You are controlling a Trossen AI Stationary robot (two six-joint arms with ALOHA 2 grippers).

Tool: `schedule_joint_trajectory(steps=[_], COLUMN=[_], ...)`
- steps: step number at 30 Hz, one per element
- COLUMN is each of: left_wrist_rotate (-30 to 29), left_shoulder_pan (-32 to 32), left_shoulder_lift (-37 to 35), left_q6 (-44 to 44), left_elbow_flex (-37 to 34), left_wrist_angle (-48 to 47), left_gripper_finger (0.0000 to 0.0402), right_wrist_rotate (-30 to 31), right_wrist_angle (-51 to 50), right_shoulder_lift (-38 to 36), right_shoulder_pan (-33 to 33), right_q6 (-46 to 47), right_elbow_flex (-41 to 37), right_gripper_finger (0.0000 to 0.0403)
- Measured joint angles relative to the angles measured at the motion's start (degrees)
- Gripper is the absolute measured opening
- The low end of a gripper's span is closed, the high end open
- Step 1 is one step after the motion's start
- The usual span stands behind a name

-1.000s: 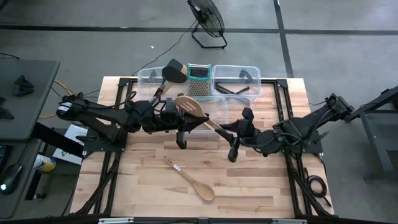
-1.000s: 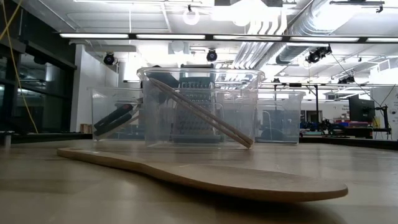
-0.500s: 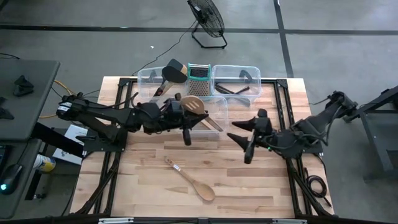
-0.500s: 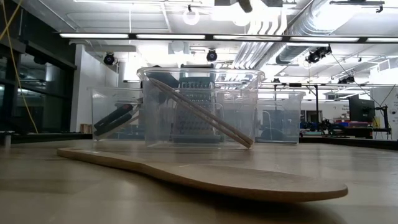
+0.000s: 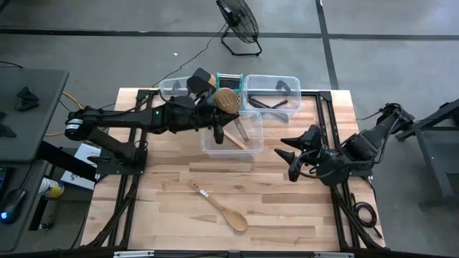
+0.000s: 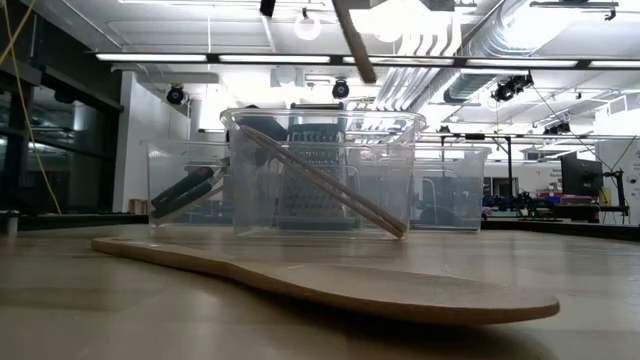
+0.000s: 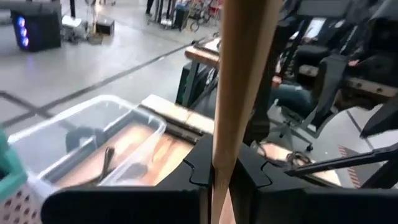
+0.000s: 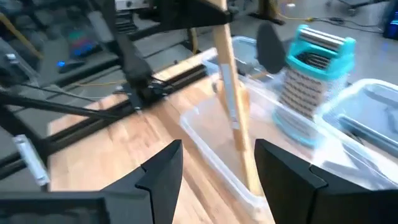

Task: Pick & Place Kitchen Items
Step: Put the light brown slotted spoon into the middle transparent bin

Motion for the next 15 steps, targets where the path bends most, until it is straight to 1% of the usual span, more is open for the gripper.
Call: schedule_joint_trajectory(steps=[4, 8, 15], left_wrist_rotate=[0.3, 1.1, 1.3], left_shoulder_pan=[1.6, 2.6, 5.2], left_shoulder_lift=[0.0, -0.3, -1.2], left_q6=[-2.0, -4.2, -7.9], left_elbow_flex=[-2.3, -6.2, -12.5], left_wrist_angle=[-0.1, 1.4, 9.2], left_gripper_finger=[0.0017, 0.0017, 0.0017], right_wrist_rotate=[3.5, 3.8, 3.7], right_wrist_angle=[-6.1, -11.2, -11.9], right_shoulder_lift=[0.0, 0.0, 0.0], right_shoulder_pan=[0.0, 0.0, 0.0], right_q6=[6.1, 11.2, 12.9], right_elbow_flex=[0.0, 0.0, -1.5], right_gripper_finger=[0.0192, 0.0192, 0.0192])
